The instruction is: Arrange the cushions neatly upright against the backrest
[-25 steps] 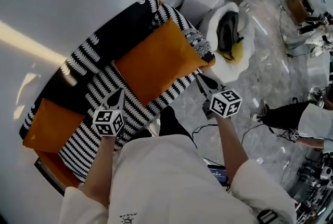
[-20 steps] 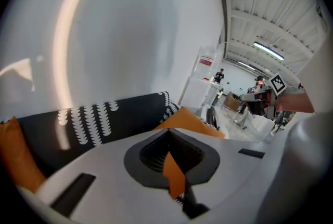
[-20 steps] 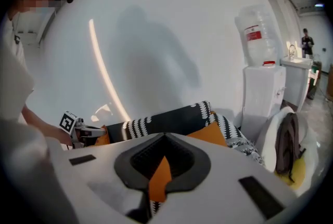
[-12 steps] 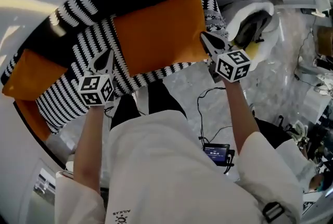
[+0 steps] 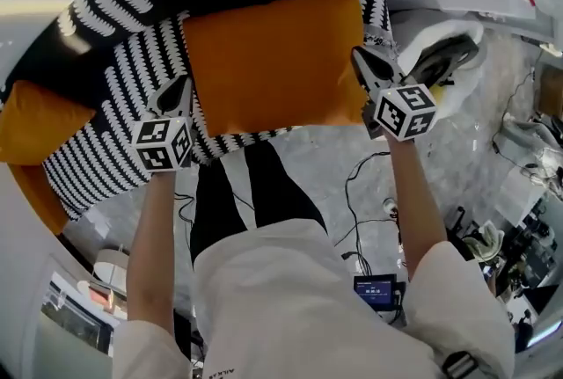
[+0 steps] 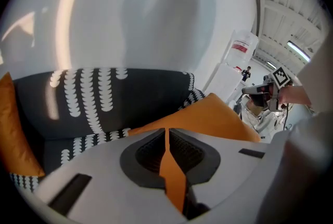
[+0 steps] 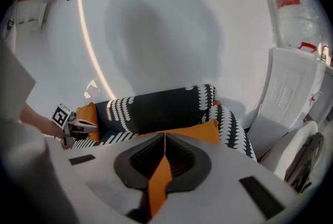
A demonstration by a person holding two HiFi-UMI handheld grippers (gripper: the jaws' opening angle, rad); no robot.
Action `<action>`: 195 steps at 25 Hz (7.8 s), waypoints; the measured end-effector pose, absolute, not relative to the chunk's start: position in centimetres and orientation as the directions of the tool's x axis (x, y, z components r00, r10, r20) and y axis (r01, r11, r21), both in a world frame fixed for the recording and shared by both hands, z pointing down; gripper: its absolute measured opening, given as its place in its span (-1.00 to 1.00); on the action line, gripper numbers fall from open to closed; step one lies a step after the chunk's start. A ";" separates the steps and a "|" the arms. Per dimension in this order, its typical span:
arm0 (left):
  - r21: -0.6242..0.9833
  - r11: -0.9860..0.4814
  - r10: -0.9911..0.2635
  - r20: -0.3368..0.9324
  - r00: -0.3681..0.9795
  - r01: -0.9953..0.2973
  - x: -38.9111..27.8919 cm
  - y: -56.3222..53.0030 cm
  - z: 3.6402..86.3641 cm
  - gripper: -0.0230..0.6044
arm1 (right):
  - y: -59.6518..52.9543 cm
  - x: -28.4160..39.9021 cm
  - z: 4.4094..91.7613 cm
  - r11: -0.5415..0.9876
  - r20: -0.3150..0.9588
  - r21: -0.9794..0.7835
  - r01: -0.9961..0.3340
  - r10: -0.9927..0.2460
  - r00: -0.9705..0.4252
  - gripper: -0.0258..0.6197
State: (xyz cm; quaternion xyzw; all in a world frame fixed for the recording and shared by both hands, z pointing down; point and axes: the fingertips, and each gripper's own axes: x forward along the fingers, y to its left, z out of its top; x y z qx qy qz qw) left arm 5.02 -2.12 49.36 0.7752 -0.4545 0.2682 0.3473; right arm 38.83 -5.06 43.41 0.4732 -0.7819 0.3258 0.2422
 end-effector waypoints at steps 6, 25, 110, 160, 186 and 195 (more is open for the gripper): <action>0.330 -0.182 -0.502 0.779 0.375 -0.927 2.0 -6.0 57.6 -0.60 | -9.5 40.3 46.4 0.321 0.712 -0.151 -0.935 -0.620 -0.328 -0.82; 0.479 0.032 -0.429 0.799 0.421 -0.877 0.3 -13.8 73.0 0.07 | -17.4 42.4 55.0 0.279 0.739 -0.251 -0.927 -0.564 -0.369 0.14; 0.250 0.007 -0.836 0.532 0.132 -0.968 -23.7 -15.0 44.6 -0.78 | -21.9 14.9 46.7 0.622 0.491 -0.105 -0.776 -0.646 -0.584 -0.70; 0.386 -0.092 -0.838 0.468 0.281 -0.918 -11.7 -18.2 44.9 -0.76 | -24.2 28.1 49.0 0.447 0.584 -0.125 -0.886 -0.689 -0.430 -0.68; 0.206 -0.011 -0.766 0.628 0.141 -0.978 -16.8 -16.9 47.1 -0.11 | -23.3 28.9 48.4 0.402 0.640 -0.140 -0.905 -0.661 -0.392 -0.04; 0.193 -0.210 -0.753 0.593 0.284 -0.958 -14.3 -9.4 38.9 -0.70 | -10.6 22.8 39.1 0.403 0.617 -0.274 -0.873 -0.623 -0.481 -0.80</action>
